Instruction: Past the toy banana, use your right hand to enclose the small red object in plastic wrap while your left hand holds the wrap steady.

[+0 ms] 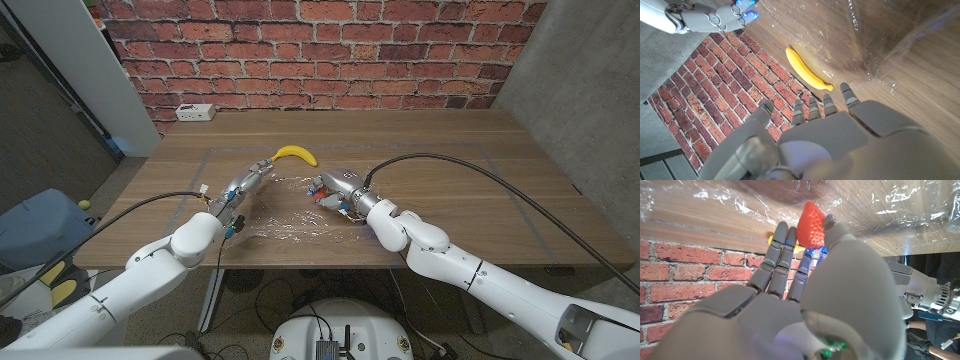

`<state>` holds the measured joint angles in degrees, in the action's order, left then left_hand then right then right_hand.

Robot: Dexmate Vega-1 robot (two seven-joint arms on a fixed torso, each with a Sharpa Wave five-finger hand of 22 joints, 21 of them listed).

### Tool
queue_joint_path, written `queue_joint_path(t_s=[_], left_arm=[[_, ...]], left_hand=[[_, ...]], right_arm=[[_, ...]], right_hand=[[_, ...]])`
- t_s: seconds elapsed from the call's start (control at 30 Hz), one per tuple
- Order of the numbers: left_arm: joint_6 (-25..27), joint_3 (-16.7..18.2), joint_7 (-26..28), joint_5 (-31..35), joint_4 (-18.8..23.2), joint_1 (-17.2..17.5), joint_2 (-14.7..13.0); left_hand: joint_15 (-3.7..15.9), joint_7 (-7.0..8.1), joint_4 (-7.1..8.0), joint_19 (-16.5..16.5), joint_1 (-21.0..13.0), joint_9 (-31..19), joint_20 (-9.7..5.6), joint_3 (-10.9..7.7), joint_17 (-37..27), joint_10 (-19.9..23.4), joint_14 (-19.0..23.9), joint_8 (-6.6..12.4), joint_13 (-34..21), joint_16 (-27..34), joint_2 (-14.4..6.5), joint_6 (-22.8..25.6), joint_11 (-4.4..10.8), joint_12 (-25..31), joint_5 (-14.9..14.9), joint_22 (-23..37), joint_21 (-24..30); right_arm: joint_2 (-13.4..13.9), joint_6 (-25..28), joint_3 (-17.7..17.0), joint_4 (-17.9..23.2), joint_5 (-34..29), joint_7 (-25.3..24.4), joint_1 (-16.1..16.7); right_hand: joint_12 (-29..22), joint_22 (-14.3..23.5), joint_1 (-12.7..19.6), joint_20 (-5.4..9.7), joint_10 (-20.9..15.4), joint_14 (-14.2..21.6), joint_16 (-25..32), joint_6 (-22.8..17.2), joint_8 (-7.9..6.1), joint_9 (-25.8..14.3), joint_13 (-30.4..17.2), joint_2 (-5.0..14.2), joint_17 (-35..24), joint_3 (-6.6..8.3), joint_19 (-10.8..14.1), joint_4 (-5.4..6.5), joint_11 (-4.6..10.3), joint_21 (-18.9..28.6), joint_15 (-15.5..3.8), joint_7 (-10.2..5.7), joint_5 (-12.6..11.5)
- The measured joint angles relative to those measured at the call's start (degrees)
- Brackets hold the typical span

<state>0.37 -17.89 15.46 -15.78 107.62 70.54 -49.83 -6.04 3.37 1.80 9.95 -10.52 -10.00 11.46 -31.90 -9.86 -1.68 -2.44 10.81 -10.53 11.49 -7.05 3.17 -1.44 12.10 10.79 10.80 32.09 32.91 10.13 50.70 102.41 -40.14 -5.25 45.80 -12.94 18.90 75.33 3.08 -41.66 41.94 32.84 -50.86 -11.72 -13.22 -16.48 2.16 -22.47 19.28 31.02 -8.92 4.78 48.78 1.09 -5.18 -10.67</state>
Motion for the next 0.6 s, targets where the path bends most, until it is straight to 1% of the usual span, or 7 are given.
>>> queue_joint_path(t_s=[0.1,0.13,0.27,0.3,0.37,0.43,0.6], left_arm=[[-0.1,0.0,-0.1,0.0,-0.2,0.0,0.0],[-0.2,0.0,-0.1,0.0,-0.2,0.0,0.0],[-0.6,-0.1,-0.5,0.1,-1.0,-0.7,0.2],[-0.6,-0.1,-0.5,0.1,-1.1,-0.8,0.3],[-0.8,-0.3,-0.7,0.1,-1.3,-1.0,0.4],[-0.8,-0.4,-0.7,0.1,-1.5,-1.2,0.4],[-1.2,-0.7,-1.1,0.1,-2.1,-1.8,0.7]], left_hand=[[0.0,0.0,-0.17,0.0,0.0,0.0,0.0,-0.18,0.0,0.0,0.0,0.0,0.0,0.0,0.0,0.0,0.0,0.0,0.0,0.0,-0.1],[0.0,0.0,-0.23,0.0,-0.2,0.0,0.0,-0.23,0.0,0.0,0.0,0.0,0.0,-0.2,0.2,0.0,0.0,0.0,0.0,0.0,-0.1],[0.0,0.0,-0.4,0.0,-0.2,0.0,0.0,-0.06,0.0,0.0,0.0,0.0,0.0,-0.4,0.2,0.0,0.0,0.0,0.0,0.0,-0.1],[0.0,0.0,-0.47,0.0,-0.2,0.0,0.0,0.01,-0.1,0.0,0.0,0.0,0.0,-0.4,0.2,0.0,0.0,0.0,0.0,0.0,-0.1],[0.0,0.0,-0.47,0.0,-0.2,0.0,0.0,0.01,-0.2,0.0,0.0,0.0,0.0,-0.4,0.2,0.0,0.0,0.0,0.0,0.0,-0.1],[0.0,0.0,-0.47,0.0,-0.2,0.0,0.0,0.01,-0.2,0.0,0.0,0.0,0.0,-0.4,0.2,0.0,0.0,0.0,0.0,0.0,-0.1],[0.0,0.0,-0.47,0.0,-0.2,0.0,0.0,0.01,-0.2,0.0,0.0,0.0,0.0,-0.4,0.2,0.0,0.0,0.0,0.0,0.0,-0.1]], right_arm=[[-0.1,0.6,0.3,0.1,0.0,0.7,-0.2],[-0.1,0.6,0.3,0.1,0.0,0.7,-0.2],[-0.2,4.6,0.7,1.0,0.0,4.3,-0.5],[-0.2,5.3,0.7,1.0,0.0,4.9,-0.5],[-0.1,6.5,0.9,1.5,0.0,5.8,-0.6],[-0.1,7.4,0.9,1.5,0.0,6.8,-0.6],[0.6,9.3,1.1,3.2,0.7,8.8,-0.8]], right_hand=[[1.0,-1.1,0.2,-0.24,2.4,-0.4,-1.9,2.6,0.73,0.2,0.2,0.27,0.0,-0.82,-2.0,0.79,0.03,0.5,-0.43,-0.46,0.0],[1.4,-1.8,0.9,-0.31,3.5,-0.8,-3.0,3.8,0.94,0.3,0.3,1.83,0.0,-1.27,-2.7,1.17,0.03,0.5,-0.83,-0.68,0.1],[1.9,-4.6,-2.0,-0.82,7.7,-1.8,-6.6,8.4,1.35,0.8,0.9,5.26,0.0,-3.34,-4.2,3.23,-0.19,0.7,-1.84,-1.3,0.5],[2.0,-5.3,-2.7,-1.14,8.5,-2.0,-7.4,9.6,1.43,0.9,1.0,5.85,-3.2,-3.9,-4.5,3.79,-0.27,0.7,-1.98,-1.49,0.5],[2.1,-6.2,-5.9,-1.71,9.7,-1.6,-8.5,11.7,1.58,1.2,1.3,5.25,-10.3,-4.9,-5.0,4.79,-0.49,0.7,-2.53,-1.81,0.5],[2.1,-7.2,-9.5,-2.75,10.9,-0.2,-9.5,13.7,1.58,1.5,1.5,3.64,-10.9,-6.18,-5.2,6.1,-0.7,0.7,-4.95,-1.81,0.5],[2.1,-8.5,-17.7,-4.48,13.3,-0.6,-11.2,18.5,1.58,2.0,2.2,0.02,-10.0,-9.47,-6.0,9.07,-1.17,0.2,-5.39,-1.21,-0.5]])
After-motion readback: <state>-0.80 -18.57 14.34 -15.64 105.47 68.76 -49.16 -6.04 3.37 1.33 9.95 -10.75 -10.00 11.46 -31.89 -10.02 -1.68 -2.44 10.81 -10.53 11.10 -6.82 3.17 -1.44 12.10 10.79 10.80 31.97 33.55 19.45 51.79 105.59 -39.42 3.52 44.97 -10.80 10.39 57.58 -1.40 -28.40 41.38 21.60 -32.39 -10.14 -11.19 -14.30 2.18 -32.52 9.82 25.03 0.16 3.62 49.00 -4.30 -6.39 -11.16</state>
